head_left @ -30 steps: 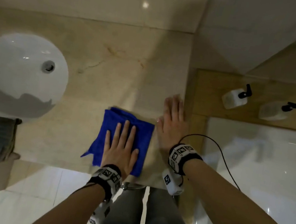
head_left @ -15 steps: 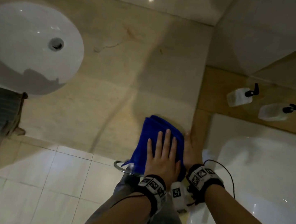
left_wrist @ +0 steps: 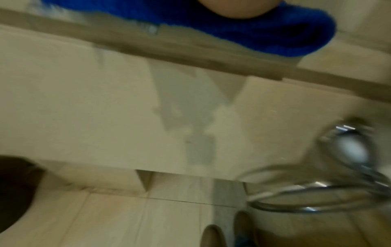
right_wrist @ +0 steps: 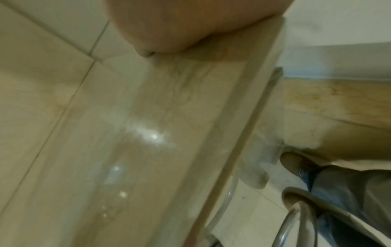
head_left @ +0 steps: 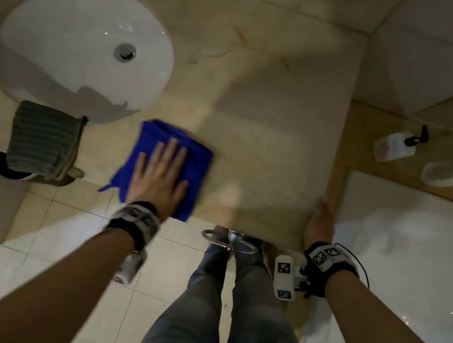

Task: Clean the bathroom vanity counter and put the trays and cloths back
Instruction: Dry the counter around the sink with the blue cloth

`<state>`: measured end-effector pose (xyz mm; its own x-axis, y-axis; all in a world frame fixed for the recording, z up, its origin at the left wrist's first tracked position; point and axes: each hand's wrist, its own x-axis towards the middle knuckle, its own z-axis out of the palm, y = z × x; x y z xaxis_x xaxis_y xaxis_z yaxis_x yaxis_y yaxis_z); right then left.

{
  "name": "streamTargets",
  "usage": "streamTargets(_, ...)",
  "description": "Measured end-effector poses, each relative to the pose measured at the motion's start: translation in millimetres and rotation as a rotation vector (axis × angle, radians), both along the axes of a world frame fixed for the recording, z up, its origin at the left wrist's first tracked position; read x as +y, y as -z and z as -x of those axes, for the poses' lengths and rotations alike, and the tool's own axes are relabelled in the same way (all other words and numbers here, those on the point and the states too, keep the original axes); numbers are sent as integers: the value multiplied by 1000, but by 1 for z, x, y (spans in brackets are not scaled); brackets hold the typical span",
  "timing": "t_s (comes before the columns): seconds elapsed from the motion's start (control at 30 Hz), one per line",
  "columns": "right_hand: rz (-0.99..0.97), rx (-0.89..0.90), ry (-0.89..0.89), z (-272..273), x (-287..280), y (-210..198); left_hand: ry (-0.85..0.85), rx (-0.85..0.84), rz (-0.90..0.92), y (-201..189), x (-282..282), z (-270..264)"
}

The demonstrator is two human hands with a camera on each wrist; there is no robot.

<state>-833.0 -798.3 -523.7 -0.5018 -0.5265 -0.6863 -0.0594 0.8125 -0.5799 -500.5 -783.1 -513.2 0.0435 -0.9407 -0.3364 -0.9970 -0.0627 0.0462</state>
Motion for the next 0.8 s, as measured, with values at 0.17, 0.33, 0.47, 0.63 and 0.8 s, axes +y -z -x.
streamTargets(0.17,14,42,-27,-3,2,-3,-298,-46,15,1,0,-7)
streamTargets(0.33,37,15,-27,0,2,-8,-318,-11,48,1,-2,81)
streamTargets(0.47,109,24,-21,3,1,-9,-40,70,19,2,10,162)
streamTargets(0.63,166,-66,-98,-1,3,6,209,90,4,5,33,222)
streamTargets(0.8,200,-81,-127,2,5,15,294,85,6,5,35,209)
